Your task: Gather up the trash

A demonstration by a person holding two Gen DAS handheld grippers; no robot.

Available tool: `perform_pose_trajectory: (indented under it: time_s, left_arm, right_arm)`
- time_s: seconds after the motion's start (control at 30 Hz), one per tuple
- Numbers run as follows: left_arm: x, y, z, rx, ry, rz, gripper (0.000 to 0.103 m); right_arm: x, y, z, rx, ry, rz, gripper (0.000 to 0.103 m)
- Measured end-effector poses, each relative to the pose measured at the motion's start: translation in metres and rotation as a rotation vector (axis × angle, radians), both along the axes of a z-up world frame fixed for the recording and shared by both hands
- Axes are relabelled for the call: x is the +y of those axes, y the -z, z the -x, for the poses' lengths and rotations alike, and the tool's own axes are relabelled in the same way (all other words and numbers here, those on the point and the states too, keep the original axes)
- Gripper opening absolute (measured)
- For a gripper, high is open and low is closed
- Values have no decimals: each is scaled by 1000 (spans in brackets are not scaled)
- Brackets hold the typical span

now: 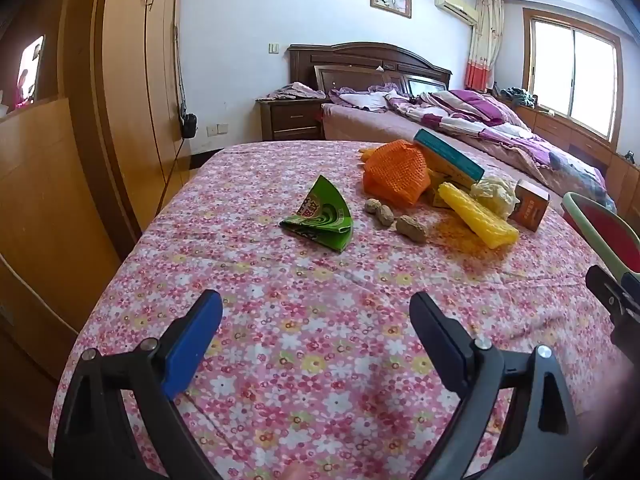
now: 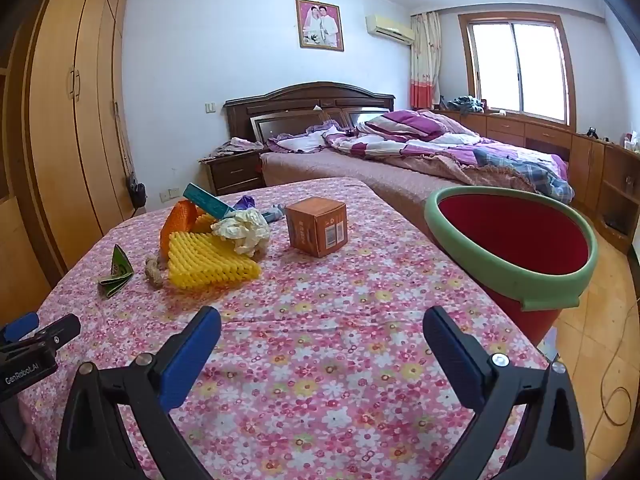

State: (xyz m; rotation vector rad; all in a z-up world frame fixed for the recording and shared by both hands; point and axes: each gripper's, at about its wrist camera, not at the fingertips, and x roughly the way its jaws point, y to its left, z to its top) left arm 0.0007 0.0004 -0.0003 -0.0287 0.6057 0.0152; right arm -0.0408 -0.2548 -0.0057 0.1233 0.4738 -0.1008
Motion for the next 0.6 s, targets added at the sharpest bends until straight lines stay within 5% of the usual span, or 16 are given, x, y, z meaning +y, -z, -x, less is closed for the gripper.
perform_pose_trajectory:
  time_s: [0.6]
  left_arm:
    - [-3,1,1,-9,7,0,94]
  right_arm:
    - [4,-1,2,-12,4,23,103]
